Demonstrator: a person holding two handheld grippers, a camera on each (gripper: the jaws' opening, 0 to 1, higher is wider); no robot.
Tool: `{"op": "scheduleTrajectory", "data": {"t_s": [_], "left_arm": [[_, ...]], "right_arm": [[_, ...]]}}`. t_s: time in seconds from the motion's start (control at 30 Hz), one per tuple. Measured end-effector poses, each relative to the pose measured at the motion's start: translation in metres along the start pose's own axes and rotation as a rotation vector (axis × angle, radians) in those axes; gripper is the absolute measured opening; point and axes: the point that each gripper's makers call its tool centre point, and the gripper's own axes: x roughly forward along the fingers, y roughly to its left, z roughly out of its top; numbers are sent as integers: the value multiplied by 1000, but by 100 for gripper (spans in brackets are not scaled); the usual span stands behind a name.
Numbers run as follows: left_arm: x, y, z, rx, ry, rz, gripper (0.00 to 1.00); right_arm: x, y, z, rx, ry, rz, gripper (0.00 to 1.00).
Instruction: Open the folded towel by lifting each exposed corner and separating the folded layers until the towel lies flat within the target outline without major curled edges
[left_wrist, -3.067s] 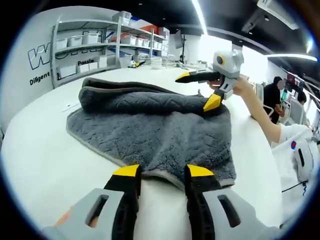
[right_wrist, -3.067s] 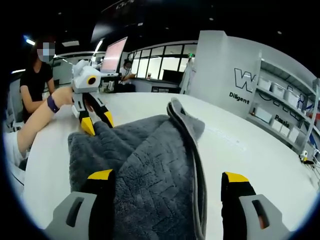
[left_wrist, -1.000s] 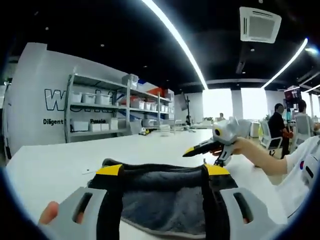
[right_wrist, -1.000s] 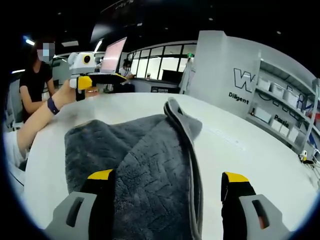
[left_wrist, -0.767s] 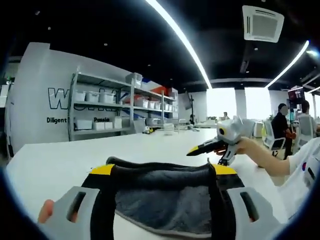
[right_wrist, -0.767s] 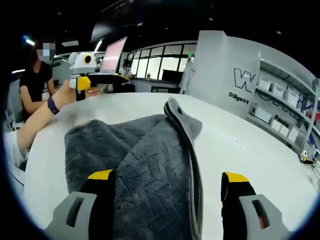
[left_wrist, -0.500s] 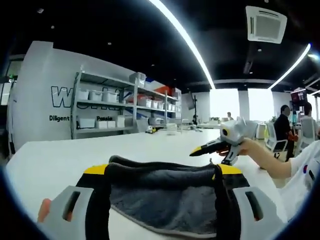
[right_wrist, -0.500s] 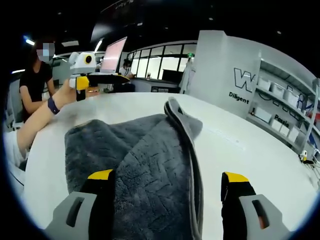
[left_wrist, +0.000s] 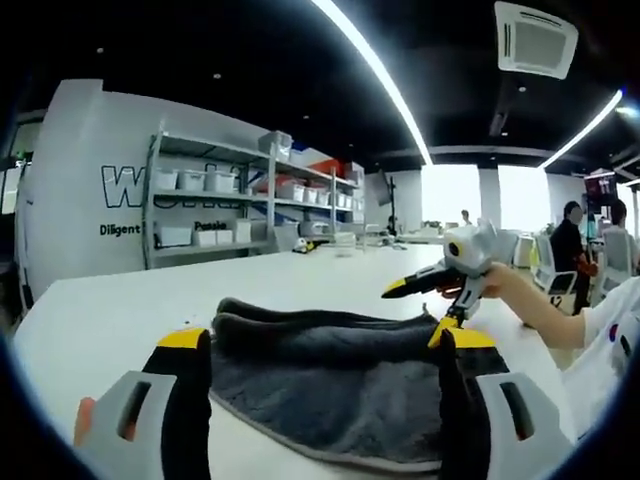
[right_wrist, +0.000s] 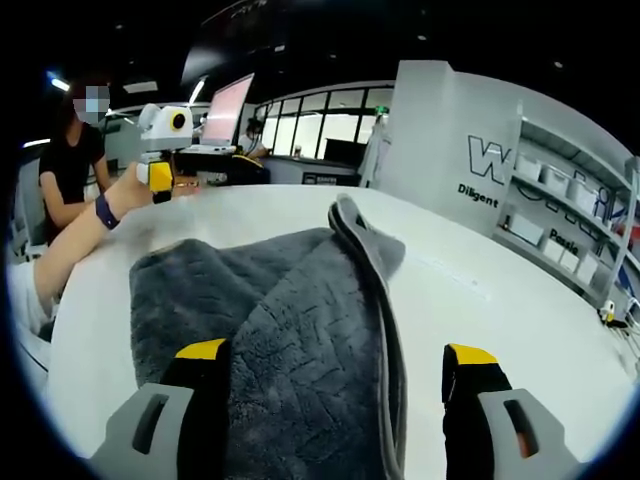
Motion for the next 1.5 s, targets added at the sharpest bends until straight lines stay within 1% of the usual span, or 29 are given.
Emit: {"op": "scheduleTrajectory", "data": {"t_s": [0.07, 0.17, 0.27, 0.5, 0.67, 0.8, 0.9, 1.03, 1.1, 1.23, 1.37, 1.5], "left_arm": [[0, 2, 1, -9, -4, 2, 93], [0, 2, -2, -18, 4, 4, 93], [1, 7, -4, -6, 24, 14, 92], [1, 11, -6, -9, 38, 19, 91], [1, 12, -8, -8, 49, 20, 90], [2, 12, -12, 2, 71, 17, 89], [3, 12, -12, 5, 74, 15, 89], [2, 15, -11, 3, 73, 17, 89], [2, 16, -11, 2, 76, 20, 89], [2, 17, -11, 3, 78, 20, 89], [3, 18, -10, 6, 81, 20, 89], [3, 20, -10, 7, 88, 20, 89]], "right_arm": [[0, 0, 0, 1, -1, -1, 89], [-1, -1, 1, 2, -5, -2, 89], [-1, -1, 1, 4, -5, -3, 89], [-2, -2, 2, 8, -12, -4, 89], [-3, -3, 4, 12, -19, -8, 88], [-3, -4, 3, 16, -20, -8, 88], [-3, -4, 5, 16, -26, -6, 87], [-7, -6, 10, 31, -55, -8, 85], [-9, -9, 13, 45, -76, -14, 84], [-14, -18, 17, 61, -108, -49, 76], [-14, -25, 15, 62, -102, -83, 72], [-11, -24, 13, 54, -101, -82, 66]]}}
